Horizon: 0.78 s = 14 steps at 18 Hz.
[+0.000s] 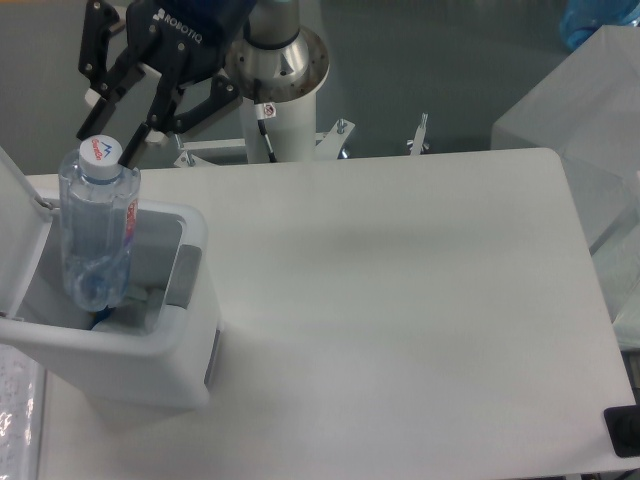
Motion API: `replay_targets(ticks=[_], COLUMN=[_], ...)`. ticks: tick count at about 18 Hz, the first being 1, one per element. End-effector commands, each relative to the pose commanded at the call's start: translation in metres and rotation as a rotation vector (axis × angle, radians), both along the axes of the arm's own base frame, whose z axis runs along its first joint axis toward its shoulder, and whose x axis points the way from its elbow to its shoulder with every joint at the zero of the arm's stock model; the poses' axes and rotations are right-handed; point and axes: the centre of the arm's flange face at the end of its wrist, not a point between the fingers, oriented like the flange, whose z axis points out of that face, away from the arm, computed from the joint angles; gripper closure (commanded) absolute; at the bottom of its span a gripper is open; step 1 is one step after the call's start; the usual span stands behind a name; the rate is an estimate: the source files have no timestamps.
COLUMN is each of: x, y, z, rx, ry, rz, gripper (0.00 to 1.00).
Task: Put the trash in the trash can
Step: 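Lower the bottle into the bin and open the gripper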
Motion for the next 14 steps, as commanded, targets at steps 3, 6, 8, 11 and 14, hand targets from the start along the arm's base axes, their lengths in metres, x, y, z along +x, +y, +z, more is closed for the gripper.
replay_targets(ticks=[3,6,8,11,14], x=[-0.003,-0.005,-0.010,-0.030,-0.078], y=[0.003,0.005,0.009,0.022,0.026], z=[-0.006,-0.009,-0.011,-0.017,-0.032], rx=[-0.009,-0.013,-0.017,-0.044,-0.133], ry=[0.004,0.003,-0.001,0.019,0.089], rz=[-0.003,-0.002,-0.001,0.027,0.157], gripper=[0.29,0.00,0.00,0.00,0.00])
